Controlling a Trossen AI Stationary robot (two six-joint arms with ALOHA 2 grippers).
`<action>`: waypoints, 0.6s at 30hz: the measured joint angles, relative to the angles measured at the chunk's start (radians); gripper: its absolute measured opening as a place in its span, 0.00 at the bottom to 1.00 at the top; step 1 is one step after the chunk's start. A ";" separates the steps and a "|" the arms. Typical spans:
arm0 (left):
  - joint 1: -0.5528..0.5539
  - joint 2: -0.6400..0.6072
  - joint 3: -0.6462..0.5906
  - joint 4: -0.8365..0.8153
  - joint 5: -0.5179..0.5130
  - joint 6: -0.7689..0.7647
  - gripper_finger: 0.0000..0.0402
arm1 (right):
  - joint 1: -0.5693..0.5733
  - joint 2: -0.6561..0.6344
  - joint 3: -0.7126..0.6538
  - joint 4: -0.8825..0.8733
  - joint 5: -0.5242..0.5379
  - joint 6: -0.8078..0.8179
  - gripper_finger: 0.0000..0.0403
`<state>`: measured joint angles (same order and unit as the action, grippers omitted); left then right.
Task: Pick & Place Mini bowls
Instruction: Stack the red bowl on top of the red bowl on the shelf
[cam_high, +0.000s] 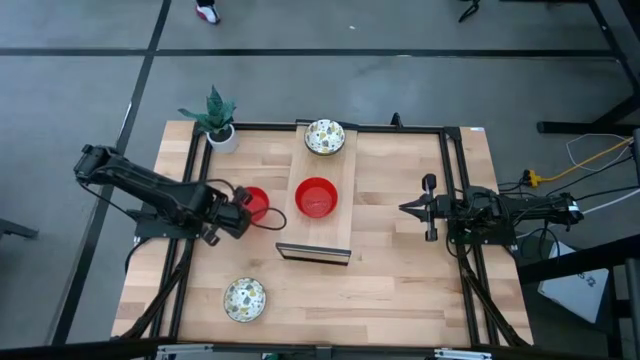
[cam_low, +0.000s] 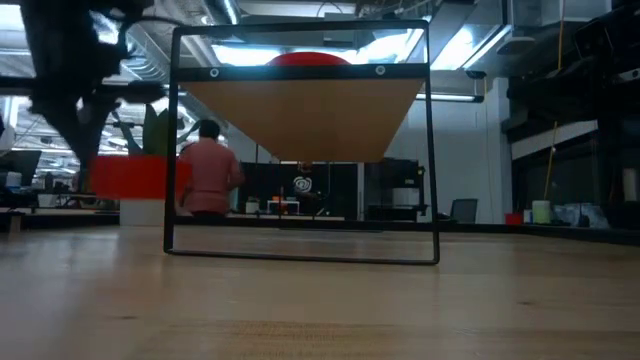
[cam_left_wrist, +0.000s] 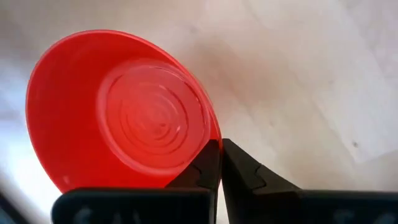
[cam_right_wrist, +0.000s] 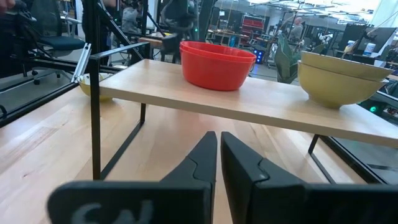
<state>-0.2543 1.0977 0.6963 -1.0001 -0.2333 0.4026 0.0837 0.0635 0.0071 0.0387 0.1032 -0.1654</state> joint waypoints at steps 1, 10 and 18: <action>0.000 0.000 0.019 -0.018 -0.015 -0.001 0.01 | 0.000 0.000 0.000 0.000 0.000 0.000 0.06; -0.003 0.000 0.197 -0.176 -0.133 -0.038 0.01 | 0.000 0.000 0.000 0.000 0.000 0.000 0.06; -0.013 0.000 0.381 -0.286 -0.237 -0.013 0.01 | 0.000 0.000 0.000 0.000 0.000 0.000 0.06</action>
<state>-0.2676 1.0973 1.0770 -1.2862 -0.4699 0.3898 0.0840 0.0635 0.0071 0.0389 0.1032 -0.1654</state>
